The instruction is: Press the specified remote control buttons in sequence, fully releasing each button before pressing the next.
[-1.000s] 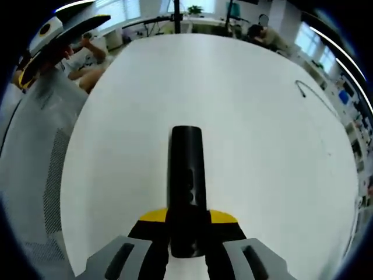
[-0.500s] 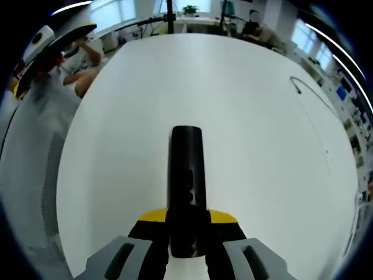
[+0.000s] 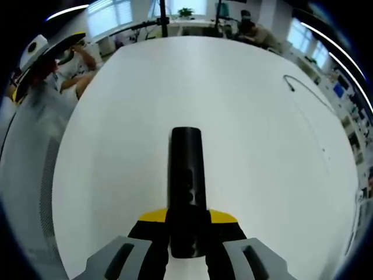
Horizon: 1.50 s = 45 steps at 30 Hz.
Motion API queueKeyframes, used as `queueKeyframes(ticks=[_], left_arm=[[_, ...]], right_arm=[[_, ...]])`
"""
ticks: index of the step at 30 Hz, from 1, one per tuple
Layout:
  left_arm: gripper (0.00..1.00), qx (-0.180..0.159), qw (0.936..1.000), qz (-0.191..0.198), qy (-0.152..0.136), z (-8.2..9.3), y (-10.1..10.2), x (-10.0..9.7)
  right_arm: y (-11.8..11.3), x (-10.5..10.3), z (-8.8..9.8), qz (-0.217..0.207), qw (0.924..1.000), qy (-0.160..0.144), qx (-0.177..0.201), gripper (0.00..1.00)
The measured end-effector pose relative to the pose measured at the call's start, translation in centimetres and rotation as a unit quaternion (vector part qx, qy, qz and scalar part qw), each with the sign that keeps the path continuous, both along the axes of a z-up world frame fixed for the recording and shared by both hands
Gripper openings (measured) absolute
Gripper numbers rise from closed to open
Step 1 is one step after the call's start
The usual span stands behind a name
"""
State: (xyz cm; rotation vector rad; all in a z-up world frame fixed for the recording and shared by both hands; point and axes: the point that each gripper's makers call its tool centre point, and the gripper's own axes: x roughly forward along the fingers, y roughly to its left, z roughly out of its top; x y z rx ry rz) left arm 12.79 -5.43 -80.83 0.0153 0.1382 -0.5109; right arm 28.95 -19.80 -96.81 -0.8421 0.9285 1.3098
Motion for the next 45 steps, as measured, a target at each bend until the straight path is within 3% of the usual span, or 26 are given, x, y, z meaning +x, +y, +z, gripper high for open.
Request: queueKeyframes(ticks=[23, 34, 45], left_arm=[[0.92, -0.007, 1.0, -0.002, 0.0, 0.09, -0.19, 0.08], [0.92, -0.013, 0.9999, 0.005, 0.003, 0.02, 0.18, 0.19], [0.92, -0.013, 0.9999, 0.004, 0.007, -0.15, 0.25, 0.2]], right_arm=[[0.03, -0.3, 0.23, -0.046, 0.9975, 0.02, 0.05, 0.27], [0.57, -0.67, 0.68, -0.116, 0.9848, 0.062, 0.113, 0.36], [0.69, -0.87, 0.89, -0.159, 0.9745, 0.048, 0.151, 0.56]])
